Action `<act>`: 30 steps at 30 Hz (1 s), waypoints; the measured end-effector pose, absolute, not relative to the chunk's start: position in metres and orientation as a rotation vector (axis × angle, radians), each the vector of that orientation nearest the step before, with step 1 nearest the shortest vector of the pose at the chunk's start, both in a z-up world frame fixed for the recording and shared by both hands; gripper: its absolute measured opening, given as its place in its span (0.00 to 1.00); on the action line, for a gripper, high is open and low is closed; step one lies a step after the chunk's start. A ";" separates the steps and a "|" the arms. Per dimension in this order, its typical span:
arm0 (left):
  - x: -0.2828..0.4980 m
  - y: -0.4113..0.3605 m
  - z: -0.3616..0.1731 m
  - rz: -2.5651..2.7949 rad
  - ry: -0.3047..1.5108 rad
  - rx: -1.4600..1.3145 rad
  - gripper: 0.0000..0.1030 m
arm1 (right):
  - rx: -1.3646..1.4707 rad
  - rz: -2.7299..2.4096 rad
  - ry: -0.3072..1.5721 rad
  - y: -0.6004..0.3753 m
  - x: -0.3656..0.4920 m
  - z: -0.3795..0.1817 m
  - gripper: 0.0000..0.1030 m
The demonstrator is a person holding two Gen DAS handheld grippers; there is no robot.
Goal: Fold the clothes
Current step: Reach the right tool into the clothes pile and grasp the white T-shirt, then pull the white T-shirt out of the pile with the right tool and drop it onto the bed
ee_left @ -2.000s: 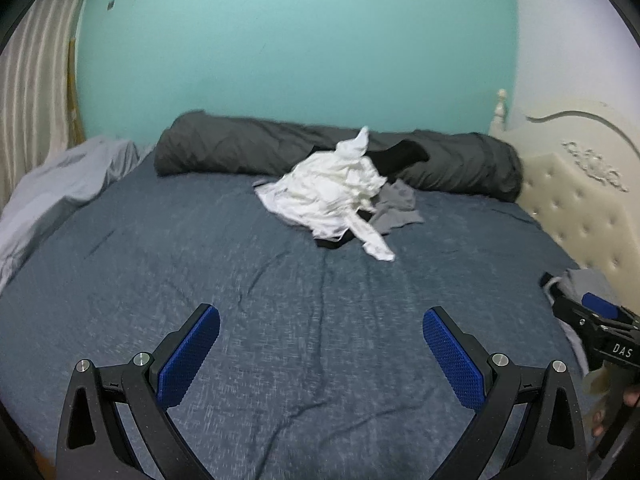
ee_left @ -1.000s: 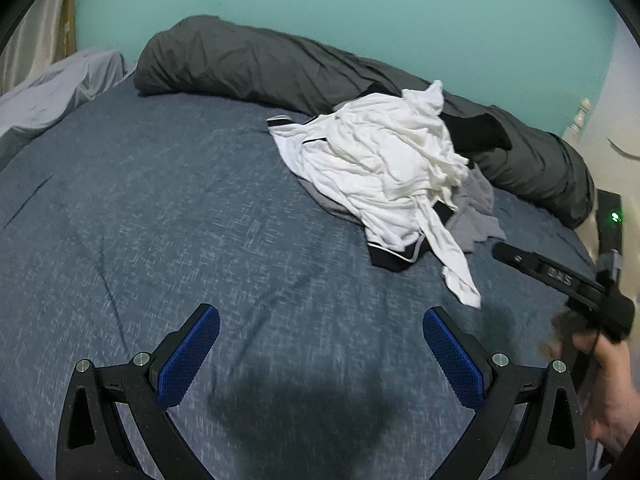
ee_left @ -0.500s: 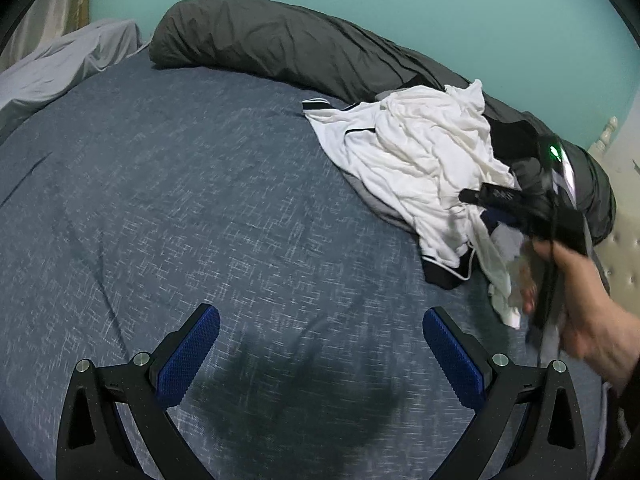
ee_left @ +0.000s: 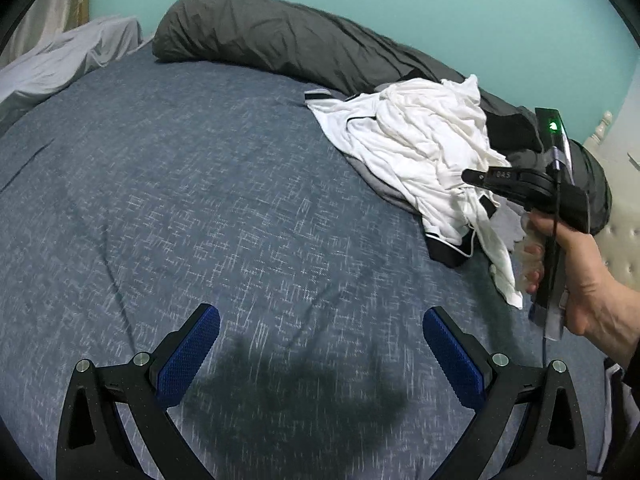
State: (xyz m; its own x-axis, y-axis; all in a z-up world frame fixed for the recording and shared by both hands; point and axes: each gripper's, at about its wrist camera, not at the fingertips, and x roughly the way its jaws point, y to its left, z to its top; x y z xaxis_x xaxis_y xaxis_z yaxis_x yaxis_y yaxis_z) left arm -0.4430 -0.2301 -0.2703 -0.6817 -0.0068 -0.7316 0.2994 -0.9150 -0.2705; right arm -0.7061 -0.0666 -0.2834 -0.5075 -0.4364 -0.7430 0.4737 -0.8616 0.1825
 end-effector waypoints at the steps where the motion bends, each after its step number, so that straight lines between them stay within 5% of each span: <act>1: -0.438 -0.229 -0.268 -2.677 0.557 1.157 1.00 | 1.123 -2.348 0.062 -0.064 -0.700 -0.279 0.00; 10: -0.421 -0.237 -0.272 -2.632 0.588 1.157 1.00 | 1.165 -2.356 0.032 -0.046 -0.695 -0.262 0.06; 12: -0.425 -0.239 -0.278 -2.632 0.578 1.167 1.00 | 1.191 -2.382 0.019 -0.049 -0.705 -0.266 0.48; 14: -0.428 -0.240 -0.283 -2.636 0.579 1.178 1.00 | 1.202 -2.394 0.007 -0.053 -0.715 -0.274 0.57; 20: -0.433 -0.244 -0.301 -2.634 0.584 1.203 1.00 | 1.237 -2.447 0.054 -0.076 -0.744 -0.300 0.55; 23: -0.429 -0.243 -0.307 -2.636 0.574 1.211 1.00 | 1.212 -2.468 0.072 -0.079 -0.746 -0.304 0.12; 30: -0.406 -0.235 -0.298 -2.648 0.571 1.181 1.00 | 1.093 -2.456 0.091 -0.058 -0.716 -0.285 0.05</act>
State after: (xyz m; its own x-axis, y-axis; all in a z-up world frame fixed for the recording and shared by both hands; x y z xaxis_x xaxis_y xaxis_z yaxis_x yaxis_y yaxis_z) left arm -0.4065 -0.2348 -0.2985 -0.6661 -0.0133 -0.7458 0.3194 -0.9087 -0.2690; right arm -0.7161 -0.0575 -0.2846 -0.5862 -0.3724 -0.7195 0.4245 -0.8976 0.1188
